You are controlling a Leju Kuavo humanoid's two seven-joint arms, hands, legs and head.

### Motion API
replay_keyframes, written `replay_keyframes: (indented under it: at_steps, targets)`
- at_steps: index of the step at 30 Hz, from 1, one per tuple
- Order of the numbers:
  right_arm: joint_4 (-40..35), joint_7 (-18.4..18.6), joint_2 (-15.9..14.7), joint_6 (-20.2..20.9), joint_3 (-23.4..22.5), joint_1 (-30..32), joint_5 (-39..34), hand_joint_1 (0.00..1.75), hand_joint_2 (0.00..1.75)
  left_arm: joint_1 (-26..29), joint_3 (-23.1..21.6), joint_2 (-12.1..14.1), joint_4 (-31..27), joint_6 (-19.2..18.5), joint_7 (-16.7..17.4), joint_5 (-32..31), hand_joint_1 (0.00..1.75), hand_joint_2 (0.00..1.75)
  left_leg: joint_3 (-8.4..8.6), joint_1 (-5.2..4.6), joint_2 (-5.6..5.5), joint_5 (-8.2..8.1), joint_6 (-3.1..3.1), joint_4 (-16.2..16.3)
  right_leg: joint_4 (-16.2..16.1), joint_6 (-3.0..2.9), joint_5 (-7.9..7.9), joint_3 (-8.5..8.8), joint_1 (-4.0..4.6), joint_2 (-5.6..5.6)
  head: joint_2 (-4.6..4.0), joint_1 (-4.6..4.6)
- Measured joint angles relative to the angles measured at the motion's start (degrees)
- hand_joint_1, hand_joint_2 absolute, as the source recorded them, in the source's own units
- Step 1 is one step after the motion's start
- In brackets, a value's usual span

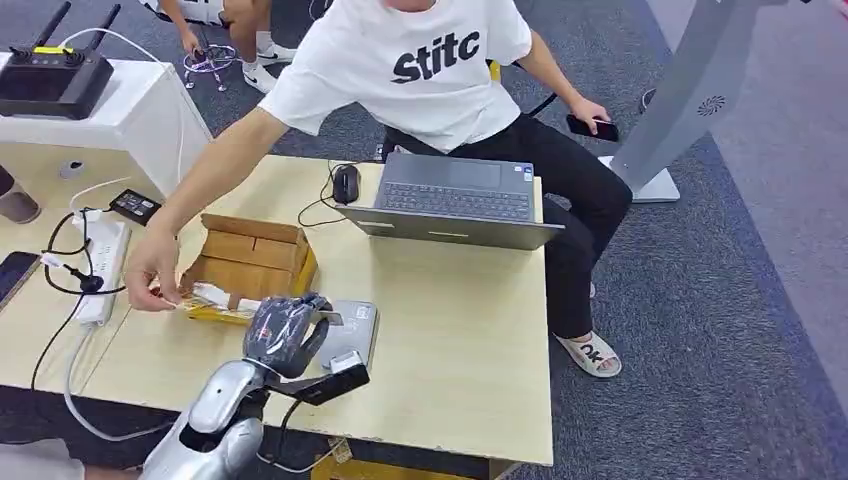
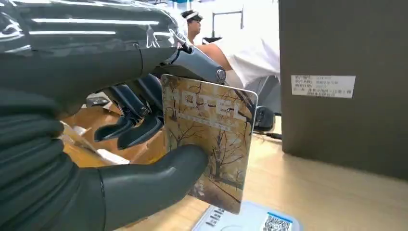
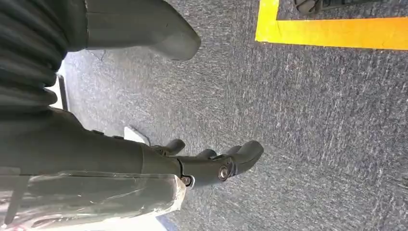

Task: Pass the card to the sensor for recognition and then transmit it.

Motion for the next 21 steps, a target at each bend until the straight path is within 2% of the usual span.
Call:
replay_keyframes:
  at_steps: [10,21]
  targets:
    - [0.00,0.31,0.02,0.11,0.42,0.04,0.96,0.00,1.75,1.13,0.02,-0.94,4.37,3.21,-1.27,-1.33,1.75,1.75,0.00,0.00,-0.01,0.00,0.00,0.00,0.00,0.00,0.00,0.00,0.00,-0.01,0.00,0.00]
    - [0.02,0.11,0.17,0.09,1.38,0.04,1.84,0.00,1.75,1.62,0.09,-1.49,6.77,4.96,-1.77,-2.89,1.75,1.75,0.00,0.00,0.00,0.00,0.00,0.00,0.00,0.00,0.00,0.00,0.00,0.00,0.00,0.00]
